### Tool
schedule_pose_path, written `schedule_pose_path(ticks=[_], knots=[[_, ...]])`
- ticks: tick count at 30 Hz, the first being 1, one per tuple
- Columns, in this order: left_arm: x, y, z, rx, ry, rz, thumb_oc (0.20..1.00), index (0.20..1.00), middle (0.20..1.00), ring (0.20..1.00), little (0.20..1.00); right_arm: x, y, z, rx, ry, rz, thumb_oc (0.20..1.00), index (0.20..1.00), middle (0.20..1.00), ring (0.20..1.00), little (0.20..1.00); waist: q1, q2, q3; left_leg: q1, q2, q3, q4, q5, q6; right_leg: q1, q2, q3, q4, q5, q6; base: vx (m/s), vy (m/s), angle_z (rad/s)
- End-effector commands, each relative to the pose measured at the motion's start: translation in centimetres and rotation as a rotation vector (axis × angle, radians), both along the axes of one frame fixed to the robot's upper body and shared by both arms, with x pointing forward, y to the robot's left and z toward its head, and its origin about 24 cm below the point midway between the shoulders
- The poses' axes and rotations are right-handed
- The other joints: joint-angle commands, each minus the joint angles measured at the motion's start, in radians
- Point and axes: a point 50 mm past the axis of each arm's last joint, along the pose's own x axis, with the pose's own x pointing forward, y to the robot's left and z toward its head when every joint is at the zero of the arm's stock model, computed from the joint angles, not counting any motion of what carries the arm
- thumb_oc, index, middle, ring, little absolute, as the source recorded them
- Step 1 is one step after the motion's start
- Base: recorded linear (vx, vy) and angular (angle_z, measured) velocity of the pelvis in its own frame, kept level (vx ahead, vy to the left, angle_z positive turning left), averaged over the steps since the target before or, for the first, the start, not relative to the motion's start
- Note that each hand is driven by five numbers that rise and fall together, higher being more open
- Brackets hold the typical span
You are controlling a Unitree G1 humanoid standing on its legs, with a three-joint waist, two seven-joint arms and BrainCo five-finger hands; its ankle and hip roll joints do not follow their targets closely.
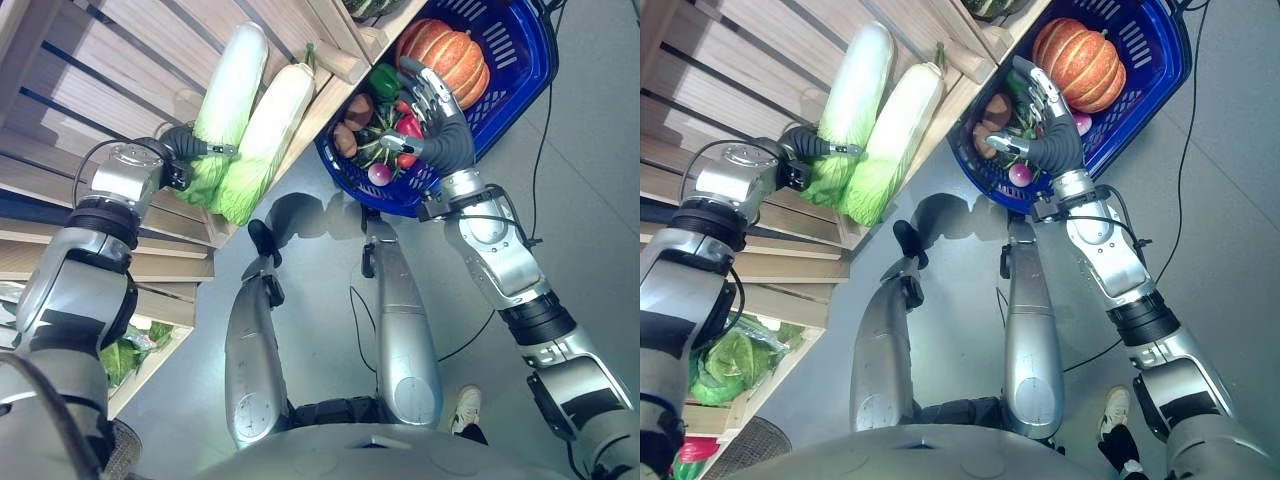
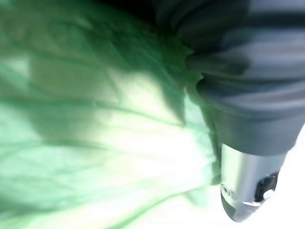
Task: Pick up fruits and vegetables into the basket
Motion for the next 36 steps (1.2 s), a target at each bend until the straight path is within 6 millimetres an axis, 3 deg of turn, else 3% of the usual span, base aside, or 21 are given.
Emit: schedule_pose_path(ticks=[1,2,4,10,20,27,36], knots=[[-1.5,-7.7,-7.4,-0.123,0.22,-0.271,1.0,1.0,1.0,1.0,1.0,-1.6,0.9,2.0,0.051,-0.131,0.068,1.0,1.0,1.0,1.0,1.0,-0.022,-0.016,-0.01,-0.07,0.008,0.015,0.016,0.067,0.01,0.025,0.016,-0.002,0.025,-0.02,0.052,0.0,0.0,0.0],[-1.5,-7.7,-7.4,-0.109,0.214,-0.273,0.658,0.658,0.658,0.658,0.658,-1.6,0.9,2.0,0.053,-0.13,0.068,1.0,1.0,1.0,1.0,1.0,-0.021,-0.017,-0.01,-0.067,0.009,0.014,0.016,0.067,0.01,0.03,0.015,-0.002,0.023,-0.019,0.052,0.0,0.0,0.0],[-1.5,-7.6,-7.4,-0.095,0.197,-0.256,0.222,0.222,0.222,0.222,0.222,-1.6,0.8,2.1,0.057,-0.131,0.067,1.0,1.0,1.0,1.0,1.0,-0.019,-0.018,-0.01,-0.059,0.01,0.014,0.015,0.066,0.009,0.038,0.013,-0.004,0.02,-0.019,0.052,0.0,-0.004,0.02],[-1.3,-7.2,-6.8,-0.092,0.109,-0.223,0.2,0.2,0.2,0.2,0.2,-1.7,0.6,2.0,0.059,-0.133,0.06,1.0,1.0,1.0,1.0,1.0,-0.013,-0.017,-0.01,-0.04,0.009,0.016,0.009,0.067,0.009,0.058,0.009,-0.009,0.013,-0.019,0.053,0.0,0.0,0.0],[-1.9,-5.5,-3.8,-0.087,-0.262,-0.126,0.2,0.2,0.2,0.2,0.2,-2.7,-0.3,1.9,0.03,-0.162,0.057,1.0,1.0,1.0,1.0,1.0,0.011,-0.004,-0.01,0.049,0.002,0.017,-0.019,0.068,0.01,0.144,-0.017,-0.028,-0.011,-0.023,0.052,0.0,0.017,-0.01],[-2.4,-4.9,-2.0,-0.086,-0.43,-0.082,0.2,0.2,0.2,0.2,0.2,-2.9,0.1,2.3,0.025,-0.174,0.095,1.0,1.0,1.0,1.0,1.0,0.035,-0.004,-0.01,0.109,-0.002,0.012,-0.027,0.063,0.013,0.21,-0.033,-0.048,-0.021,-0.028,0.049,0.0,-0.007,0.02],[-3.2,-6.0,1.8,-0.058,-0.678,-0.123,0.2,0.2,0.2,0.2,0.2,-3.0,1.4,4.1,0.017,-0.219,0.141,1.0,1.0,1.0,1.0,1.0,0.067,-0.007,-0.01,0.171,-0.007,0.006,-0.03,0.055,0.015,0.283,-0.046,-0.069,-0.034,-0.033,0.047,0.0,-0.013,0.02]])
